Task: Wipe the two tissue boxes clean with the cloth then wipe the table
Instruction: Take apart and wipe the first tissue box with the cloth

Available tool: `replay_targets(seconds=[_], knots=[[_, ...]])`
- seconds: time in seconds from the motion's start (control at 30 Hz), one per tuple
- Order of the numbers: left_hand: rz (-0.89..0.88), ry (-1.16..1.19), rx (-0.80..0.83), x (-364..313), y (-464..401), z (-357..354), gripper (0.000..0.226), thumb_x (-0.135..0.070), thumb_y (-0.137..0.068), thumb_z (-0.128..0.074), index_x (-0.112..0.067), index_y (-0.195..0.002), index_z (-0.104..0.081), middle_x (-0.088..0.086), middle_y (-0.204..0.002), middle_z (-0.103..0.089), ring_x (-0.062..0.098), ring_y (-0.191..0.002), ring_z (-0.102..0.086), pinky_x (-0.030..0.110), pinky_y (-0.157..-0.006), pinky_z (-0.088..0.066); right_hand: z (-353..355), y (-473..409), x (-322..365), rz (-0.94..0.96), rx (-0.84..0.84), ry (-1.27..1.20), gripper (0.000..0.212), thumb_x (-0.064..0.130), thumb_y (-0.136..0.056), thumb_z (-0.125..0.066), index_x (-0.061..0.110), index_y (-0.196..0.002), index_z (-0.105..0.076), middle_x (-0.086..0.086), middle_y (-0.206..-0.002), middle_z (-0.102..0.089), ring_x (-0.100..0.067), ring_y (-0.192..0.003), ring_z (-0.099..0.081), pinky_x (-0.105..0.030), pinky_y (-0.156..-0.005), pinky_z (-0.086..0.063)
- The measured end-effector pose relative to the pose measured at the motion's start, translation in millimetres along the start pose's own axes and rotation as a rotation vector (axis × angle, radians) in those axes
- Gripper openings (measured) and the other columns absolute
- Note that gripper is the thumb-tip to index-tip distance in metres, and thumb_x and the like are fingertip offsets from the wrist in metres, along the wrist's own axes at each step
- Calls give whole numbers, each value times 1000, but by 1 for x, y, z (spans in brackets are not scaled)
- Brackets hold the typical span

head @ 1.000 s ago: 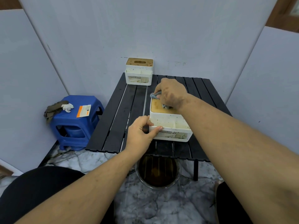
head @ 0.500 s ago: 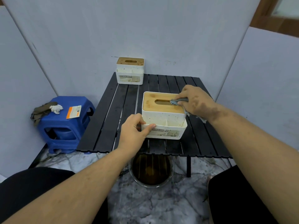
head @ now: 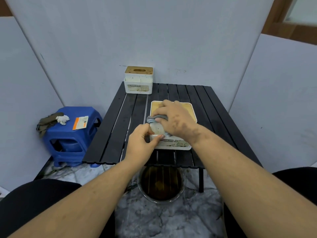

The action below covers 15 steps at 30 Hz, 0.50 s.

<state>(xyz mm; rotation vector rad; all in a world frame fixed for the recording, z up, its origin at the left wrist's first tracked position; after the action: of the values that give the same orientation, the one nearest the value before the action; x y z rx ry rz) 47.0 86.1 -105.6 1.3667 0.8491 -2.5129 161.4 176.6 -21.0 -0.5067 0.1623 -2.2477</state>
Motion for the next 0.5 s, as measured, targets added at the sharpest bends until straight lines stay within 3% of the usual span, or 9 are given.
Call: replay_targets(seconds=[0.2,0.27,0.37,0.5], knots=[[21,-44,27,-2,-2,1,34,-35,-83,-80,-20,-75,-51,-11,-79,-52,8,-72,-50,23,-63,-43,29,41,-84,-67,-55,-142,23,25,-84,-77,44,-97,-75,19,-107,-60,-19,-104,-56,-44,-96,-49],[55,-20,45,-1,-3,-4,33,-36,-83,-81,-21,-74,-52,-11,-84,-57,10,-76,-56,28,-64,-50,30,43,-89,-98,-53,-151,25,21,-85,-77,43,-98,-75,17,-106,-59,-18,-103,-54,-42,-97,-47],[86,33,33,2,-4,-6,34,-36,-80,-82,-20,-74,-53,-5,-87,-62,21,-80,-62,46,-71,-58,18,23,-61,-99,-26,-83,16,30,-90,-70,38,-103,-75,17,-105,-57,-15,-102,-46,-36,-98,-43],[68,60,23,-3,-3,-3,38,-31,-78,-85,-19,-70,-50,0,-79,-57,25,-73,-57,49,-70,-54,-1,-12,-9,6,41,-39,17,29,-94,-65,33,-108,-73,9,-109,-55,-20,-106,-46,-34,-96,-44]])
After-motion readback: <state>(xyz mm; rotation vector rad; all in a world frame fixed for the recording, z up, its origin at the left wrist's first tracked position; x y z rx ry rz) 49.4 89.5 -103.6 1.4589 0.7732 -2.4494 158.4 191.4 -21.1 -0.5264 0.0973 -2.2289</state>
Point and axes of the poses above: each hand's wrist, its own y-axis away from the middle knuckle, its own z-axis out of the back of the hand, x = y × z, the point moved 3 cm from there along -y, towards the middle knuckle
